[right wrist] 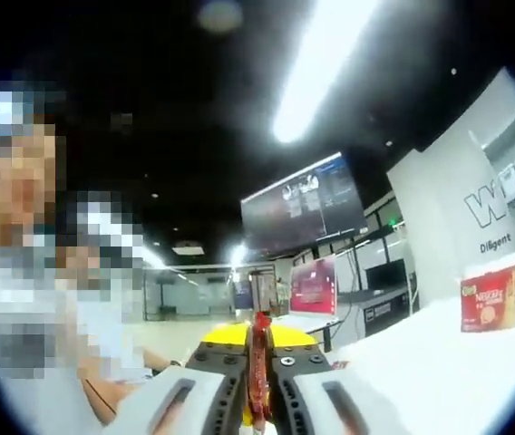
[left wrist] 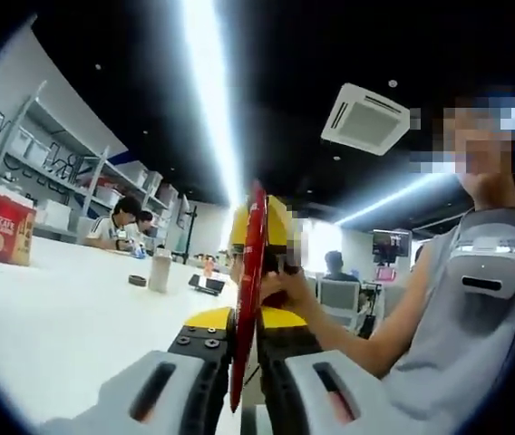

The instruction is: Tear open the coffee pouch, take out the coffee, and pour the coffee from the pouch into the cup

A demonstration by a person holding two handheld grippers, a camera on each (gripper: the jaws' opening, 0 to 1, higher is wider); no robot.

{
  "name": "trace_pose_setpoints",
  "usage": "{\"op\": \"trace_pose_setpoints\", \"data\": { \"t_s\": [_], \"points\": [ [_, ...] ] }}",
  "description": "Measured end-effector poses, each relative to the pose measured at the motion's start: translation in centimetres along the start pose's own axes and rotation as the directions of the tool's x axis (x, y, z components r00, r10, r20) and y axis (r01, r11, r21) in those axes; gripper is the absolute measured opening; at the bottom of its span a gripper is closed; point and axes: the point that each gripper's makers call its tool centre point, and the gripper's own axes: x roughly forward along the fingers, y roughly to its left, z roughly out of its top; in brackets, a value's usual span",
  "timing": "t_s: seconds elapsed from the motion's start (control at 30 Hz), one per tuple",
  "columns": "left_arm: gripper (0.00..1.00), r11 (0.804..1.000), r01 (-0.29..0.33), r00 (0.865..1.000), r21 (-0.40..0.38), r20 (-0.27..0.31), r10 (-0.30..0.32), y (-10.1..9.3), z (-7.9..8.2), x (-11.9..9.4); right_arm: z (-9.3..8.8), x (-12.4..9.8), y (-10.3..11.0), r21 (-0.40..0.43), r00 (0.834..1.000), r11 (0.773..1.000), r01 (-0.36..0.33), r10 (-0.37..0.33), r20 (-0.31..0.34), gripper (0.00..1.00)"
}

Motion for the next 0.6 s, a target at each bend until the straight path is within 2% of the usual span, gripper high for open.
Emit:
{"op": "trace_pose_setpoints", "data": {
  "t_s": [0.07, 0.17, 0.27, 0.3, 0.37, 0.47, 0.6],
  "points": [
    [0.23, 1.0, -0.005, 0.999, 0.003, 0.036, 0.005, -0.1, 0.9, -0.1, -0.4, 0.1, 0.0, 0.012, 1.0, 1.0, 0.006, -0.006, -0.014, 0.04],
    [0.21, 1.0, -0.006, 0.998, 0.022, 0.058, 0.005, -0.5, 1.8, -0.3, -1.3, 0.4, 0.0, 0.008, 0.999, 1.0, 0.014, -0.013, -0.052, 0.03],
    [0.18, 0.998, -0.018, 0.996, 0.058, 0.083, 0.013, -1.0, 2.9, -0.4, -1.6, 0.6, 0.4, 0.02, 0.998, 1.0, -0.001, 0.003, -0.062, 0.03],
    [0.13, 0.998, -0.007, 0.997, 0.062, 0.083, 0.002, -1.4, 3.2, -0.5, -1.7, 0.8, 0.5, 0.025, 0.998, 1.0, -0.008, 0.009, -0.064, 0.03],
    [0.11, 0.998, -0.005, 0.997, 0.061, 0.072, 0.001, -1.5, 3.1, -0.6, -1.8, 0.9, 0.9, 0.021, 0.997, 1.0, -0.021, 0.022, -0.068, 0.03],
    [0.09, 0.998, -0.014, 0.997, 0.059, 0.073, 0.01, -1.4, 3.1, -0.8, -1.7, 1.0, 1.0, -0.049, 0.997, 0.999, -0.014, 0.011, -0.07, 0.06],
    [0.09, 0.999, 0.011, 0.998, 0.036, 0.064, -0.013, -1.7, 2.8, -1.0, -1.7, 0.7, 1.3, -0.029, 0.998, 0.999, -0.022, 0.02, -0.06, 0.06]
  ]
}}
